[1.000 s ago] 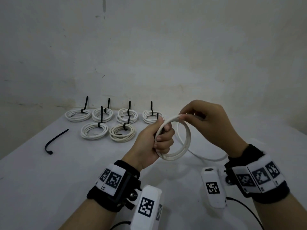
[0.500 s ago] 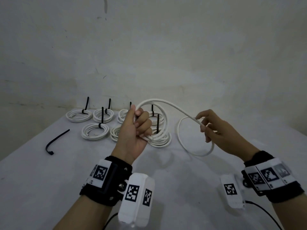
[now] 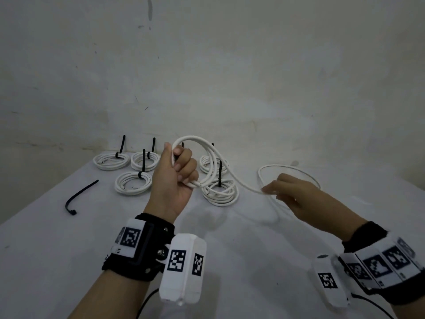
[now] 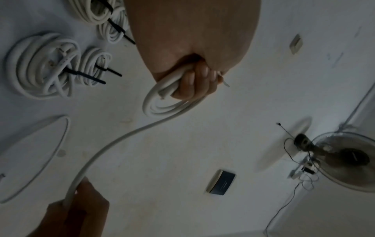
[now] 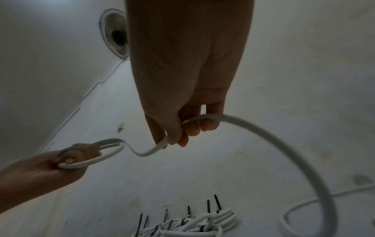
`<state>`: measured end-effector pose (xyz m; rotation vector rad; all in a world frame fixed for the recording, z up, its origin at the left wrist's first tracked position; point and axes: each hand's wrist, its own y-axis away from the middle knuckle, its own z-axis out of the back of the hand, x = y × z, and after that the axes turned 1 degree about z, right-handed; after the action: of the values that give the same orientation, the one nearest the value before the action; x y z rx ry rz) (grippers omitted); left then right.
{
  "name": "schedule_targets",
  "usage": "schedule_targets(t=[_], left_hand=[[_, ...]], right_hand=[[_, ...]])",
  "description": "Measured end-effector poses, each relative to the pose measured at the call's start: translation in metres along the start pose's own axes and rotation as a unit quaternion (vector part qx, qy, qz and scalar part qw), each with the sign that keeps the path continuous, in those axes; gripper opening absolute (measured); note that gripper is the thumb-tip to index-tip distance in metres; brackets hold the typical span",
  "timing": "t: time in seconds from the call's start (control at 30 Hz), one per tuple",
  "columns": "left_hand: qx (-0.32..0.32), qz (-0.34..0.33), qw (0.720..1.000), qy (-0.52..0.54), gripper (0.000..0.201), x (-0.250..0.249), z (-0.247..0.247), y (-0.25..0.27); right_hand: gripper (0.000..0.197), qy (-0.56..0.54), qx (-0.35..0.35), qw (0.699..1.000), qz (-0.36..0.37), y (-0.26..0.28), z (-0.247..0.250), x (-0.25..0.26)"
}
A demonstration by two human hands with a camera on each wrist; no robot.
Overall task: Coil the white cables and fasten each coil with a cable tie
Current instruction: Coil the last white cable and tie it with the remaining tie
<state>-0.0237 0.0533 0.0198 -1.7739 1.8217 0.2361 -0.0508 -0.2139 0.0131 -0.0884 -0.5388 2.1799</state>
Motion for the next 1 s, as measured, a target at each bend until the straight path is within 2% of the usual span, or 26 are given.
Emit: schedule_targets(t=[0.13,0.23,0.33,0.47,0.57,0.67,0.77,0.83,0.93,1.0], left_hand=[[0.002,0.006,0.998,-0.057,0.043,0.007,-0.005,0.001],[0.012,0.014,0.996,-0.088,0.043,0.015,-0.009,0.004],[0.033,0.033,0.991,-0.124,0.043,0.025,-0.012,0.008],[0.058,0.070,0.979,-0.182,0.040,0.038,-0.017,0.015],[0.057,0.054,0.961,-0.266,0.037,0.043,-0.016,0.019],[0.042,0.050,0.953,-0.297,0.043,0.044,-0.016,0.021],[0.063,0.062,0.941,-0.328,0.040,0.046,-0.019,0.025],[0.079,0.085,0.940,-0.321,0.042,0.046,-0.022,0.028],[0.088,0.153,0.954,-0.242,0.046,0.044,-0.021,0.026],[0.098,0.169,0.961,-0.197,0.042,0.043,-0.017,0.024]], right_hand=[[0.044,0.167,-0.019,0.977,0.128,-0.004,0.003,0.027],[0.037,0.177,-0.035,0.964,0.195,-0.011,0.005,0.047],[0.022,0.126,-0.048,0.964,0.227,-0.020,0.007,0.066],[0.003,0.036,-0.110,0.969,0.219,-0.031,0.016,0.084],[0.008,0.014,-0.132,0.972,0.192,-0.035,0.017,0.086],[0.011,0.004,-0.135,0.973,0.188,-0.037,0.014,0.086],[0.011,0.023,-0.140,0.972,0.188,-0.037,0.011,0.089],[0.014,0.015,-0.151,0.974,0.166,-0.039,0.012,0.086],[0.029,-0.014,-0.180,0.977,0.113,-0.045,0.016,0.070],[0.031,-0.050,-0.207,0.974,0.077,-0.049,0.015,0.057]])
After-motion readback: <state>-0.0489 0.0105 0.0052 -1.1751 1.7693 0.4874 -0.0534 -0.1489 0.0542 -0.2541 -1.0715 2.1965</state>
